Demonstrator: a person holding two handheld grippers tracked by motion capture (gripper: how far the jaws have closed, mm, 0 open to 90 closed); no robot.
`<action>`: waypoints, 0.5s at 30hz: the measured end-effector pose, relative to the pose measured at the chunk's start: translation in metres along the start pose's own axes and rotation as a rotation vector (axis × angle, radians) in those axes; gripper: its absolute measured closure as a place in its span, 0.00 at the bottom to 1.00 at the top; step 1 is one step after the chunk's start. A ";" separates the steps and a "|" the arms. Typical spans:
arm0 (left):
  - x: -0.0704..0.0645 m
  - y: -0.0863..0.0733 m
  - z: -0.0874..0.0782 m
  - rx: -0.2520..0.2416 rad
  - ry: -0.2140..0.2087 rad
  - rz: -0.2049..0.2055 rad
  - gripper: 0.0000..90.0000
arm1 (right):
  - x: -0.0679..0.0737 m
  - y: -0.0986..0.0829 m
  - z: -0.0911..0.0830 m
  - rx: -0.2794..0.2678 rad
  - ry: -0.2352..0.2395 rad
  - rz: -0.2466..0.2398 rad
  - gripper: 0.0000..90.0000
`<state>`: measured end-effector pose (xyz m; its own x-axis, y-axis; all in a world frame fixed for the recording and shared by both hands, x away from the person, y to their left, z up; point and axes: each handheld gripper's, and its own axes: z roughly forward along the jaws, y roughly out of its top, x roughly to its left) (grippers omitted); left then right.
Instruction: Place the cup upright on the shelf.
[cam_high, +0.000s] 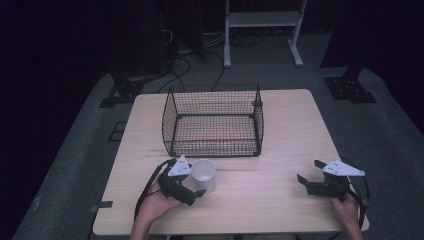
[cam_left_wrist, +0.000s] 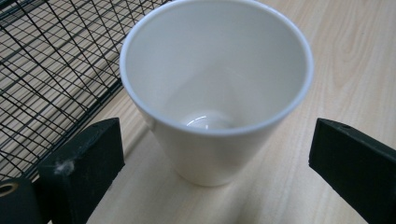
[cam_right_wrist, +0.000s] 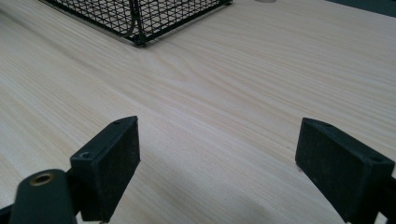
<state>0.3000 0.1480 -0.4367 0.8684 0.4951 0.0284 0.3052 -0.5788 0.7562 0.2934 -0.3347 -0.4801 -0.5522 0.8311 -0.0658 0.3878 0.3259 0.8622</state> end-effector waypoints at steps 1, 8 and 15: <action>0.001 0.000 0.002 0.008 -0.004 0.000 0.03 | 0.000 0.000 0.000 0.001 0.000 0.000 0.15; -0.001 0.003 0.010 0.036 0.004 0.013 0.06 | 0.000 0.000 0.000 0.000 0.000 -0.001 0.15; -0.001 0.012 0.016 0.063 0.000 0.023 0.08 | 0.000 0.000 0.000 0.000 0.000 -0.001 0.15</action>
<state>0.3090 0.1302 -0.4380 0.8756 0.4809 0.0454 0.3089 -0.6297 0.7128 0.2933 -0.3346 -0.4801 -0.5523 0.8310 -0.0667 0.3873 0.3266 0.8622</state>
